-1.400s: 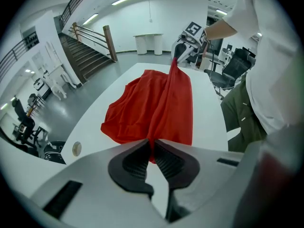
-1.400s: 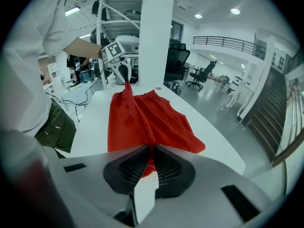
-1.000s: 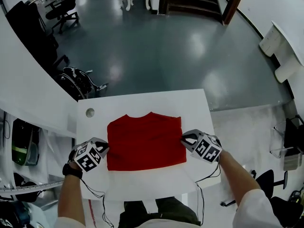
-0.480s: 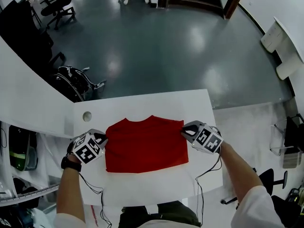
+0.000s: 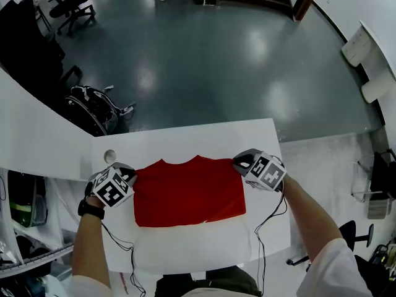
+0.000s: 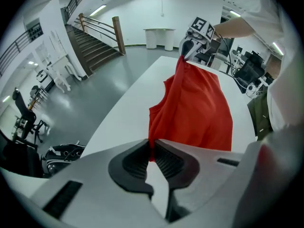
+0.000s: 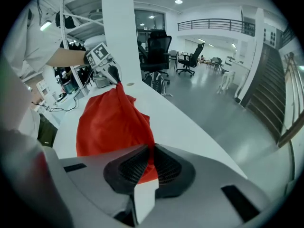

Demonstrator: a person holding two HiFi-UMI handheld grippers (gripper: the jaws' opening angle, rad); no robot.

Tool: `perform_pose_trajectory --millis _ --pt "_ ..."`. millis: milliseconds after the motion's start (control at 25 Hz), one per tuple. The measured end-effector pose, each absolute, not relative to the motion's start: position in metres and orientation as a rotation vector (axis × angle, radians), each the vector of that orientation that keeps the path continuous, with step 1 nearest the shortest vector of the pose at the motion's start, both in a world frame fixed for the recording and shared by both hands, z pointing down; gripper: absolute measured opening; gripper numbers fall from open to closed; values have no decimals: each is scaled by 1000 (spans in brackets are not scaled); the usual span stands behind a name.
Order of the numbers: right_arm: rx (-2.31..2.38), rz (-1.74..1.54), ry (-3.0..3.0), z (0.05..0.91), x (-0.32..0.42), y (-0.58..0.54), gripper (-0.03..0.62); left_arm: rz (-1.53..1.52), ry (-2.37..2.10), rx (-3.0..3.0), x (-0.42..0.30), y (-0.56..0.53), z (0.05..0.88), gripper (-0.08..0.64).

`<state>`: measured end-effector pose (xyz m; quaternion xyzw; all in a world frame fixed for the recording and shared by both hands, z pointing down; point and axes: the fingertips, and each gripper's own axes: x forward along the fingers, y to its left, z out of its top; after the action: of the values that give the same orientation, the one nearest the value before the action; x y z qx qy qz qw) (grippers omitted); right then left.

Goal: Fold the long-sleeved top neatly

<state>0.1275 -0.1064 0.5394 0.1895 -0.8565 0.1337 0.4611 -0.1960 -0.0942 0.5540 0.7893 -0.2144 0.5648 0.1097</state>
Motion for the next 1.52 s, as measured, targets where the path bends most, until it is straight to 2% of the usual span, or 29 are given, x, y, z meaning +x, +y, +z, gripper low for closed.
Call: perform_pose_trajectory --millis 400,480,600,720,840,1120,1360,1520 --pt "439 364 -1999 568 119 -121 49 1683 -675 2226 -201 -108 579 39" --pt "479 371 -1993 573 120 -129 67 1668 -733 2232 -200 -114 581 45" --pt "544 414 -1992 578 123 -136 92 1621 -867 2220 -205 -122 581 82" --pt "601 452 -2000 577 127 -142 121 1543 -998 2192 -219 -128 578 151" --pt "677 499 -2014 570 140 -146 137 1354 -1063 2147 -232 -120 574 163" --pt "819 909 -2106 552 167 -87 141 815 -921 1996 -223 -29 573 180" --pt "820 1296 -2046 571 174 11 222 726 -834 1866 -218 55 594 241" --pt "821 1435 -1997 587 169 43 238 703 -760 1801 -205 82 607 265"
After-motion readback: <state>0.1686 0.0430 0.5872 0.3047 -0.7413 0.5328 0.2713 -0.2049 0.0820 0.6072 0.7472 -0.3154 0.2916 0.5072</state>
